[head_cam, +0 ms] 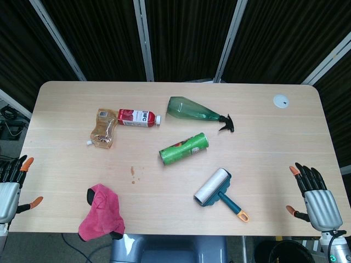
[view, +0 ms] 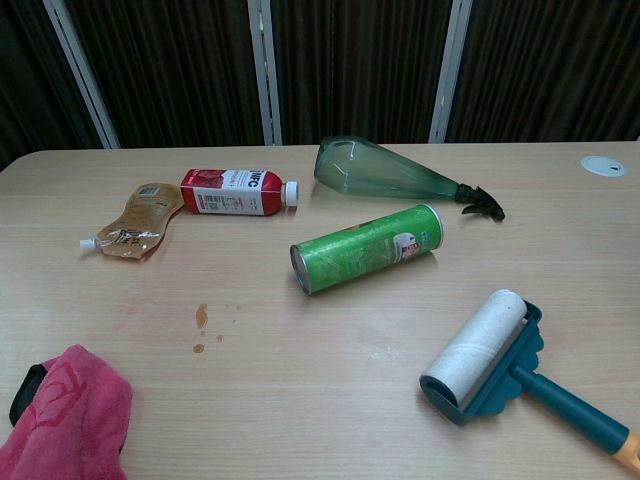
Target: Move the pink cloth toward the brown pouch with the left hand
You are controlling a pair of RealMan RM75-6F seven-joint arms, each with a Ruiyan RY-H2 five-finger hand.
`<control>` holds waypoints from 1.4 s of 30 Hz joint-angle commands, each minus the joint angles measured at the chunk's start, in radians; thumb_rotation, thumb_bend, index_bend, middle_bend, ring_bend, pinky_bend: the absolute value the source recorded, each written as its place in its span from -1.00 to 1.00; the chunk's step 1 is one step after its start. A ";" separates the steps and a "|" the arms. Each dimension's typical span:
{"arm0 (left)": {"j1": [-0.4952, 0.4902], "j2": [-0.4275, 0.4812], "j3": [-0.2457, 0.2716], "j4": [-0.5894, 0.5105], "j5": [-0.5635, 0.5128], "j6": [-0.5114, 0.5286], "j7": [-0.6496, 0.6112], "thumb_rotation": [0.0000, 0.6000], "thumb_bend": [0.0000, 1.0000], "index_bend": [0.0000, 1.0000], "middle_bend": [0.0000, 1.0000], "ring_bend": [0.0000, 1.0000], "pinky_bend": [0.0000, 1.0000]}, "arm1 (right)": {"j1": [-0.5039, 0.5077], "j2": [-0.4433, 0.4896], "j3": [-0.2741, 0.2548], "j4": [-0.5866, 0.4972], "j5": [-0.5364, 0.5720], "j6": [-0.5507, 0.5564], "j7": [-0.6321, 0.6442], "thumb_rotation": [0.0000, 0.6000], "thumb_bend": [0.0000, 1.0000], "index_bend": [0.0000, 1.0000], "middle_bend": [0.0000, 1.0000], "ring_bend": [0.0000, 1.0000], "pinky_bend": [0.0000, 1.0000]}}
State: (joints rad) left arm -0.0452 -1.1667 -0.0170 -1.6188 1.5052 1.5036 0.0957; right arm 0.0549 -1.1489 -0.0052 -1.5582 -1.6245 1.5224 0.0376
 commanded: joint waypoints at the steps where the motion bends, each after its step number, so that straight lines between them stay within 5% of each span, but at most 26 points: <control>1: 0.000 0.000 0.001 -0.002 0.001 0.000 0.003 1.00 -1.00 -1.00 -1.00 -1.00 -1.00 | -0.002 0.001 0.000 0.000 0.000 0.002 0.003 1.00 -1.00 -1.00 -1.00 -1.00 -0.98; 24: -0.048 0.051 0.071 -0.053 0.054 -0.128 0.081 1.00 -1.00 -0.99 -1.00 -1.00 -1.00 | -0.004 0.009 0.002 -0.004 0.018 -0.010 0.017 1.00 -1.00 -1.00 -1.00 -1.00 -0.98; 30: -0.106 0.057 0.106 -0.089 0.125 -0.220 0.138 1.00 -1.00 -0.52 -0.99 -0.98 -0.76 | -0.003 0.009 0.000 -0.007 0.010 -0.009 0.012 1.00 -1.00 -1.00 -1.00 -1.00 -0.98; 42: -0.200 -0.030 0.116 -0.144 0.075 -0.423 0.372 1.00 -0.97 -0.50 -0.93 -0.95 -0.66 | -0.001 0.008 0.002 -0.004 0.012 -0.012 0.023 1.00 -1.00 -1.00 -1.00 -1.00 -0.98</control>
State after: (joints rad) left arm -0.2281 -1.1665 0.0992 -1.7608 1.5992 1.1092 0.4342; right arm 0.0536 -1.1411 -0.0032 -1.5620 -1.6124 1.5110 0.0607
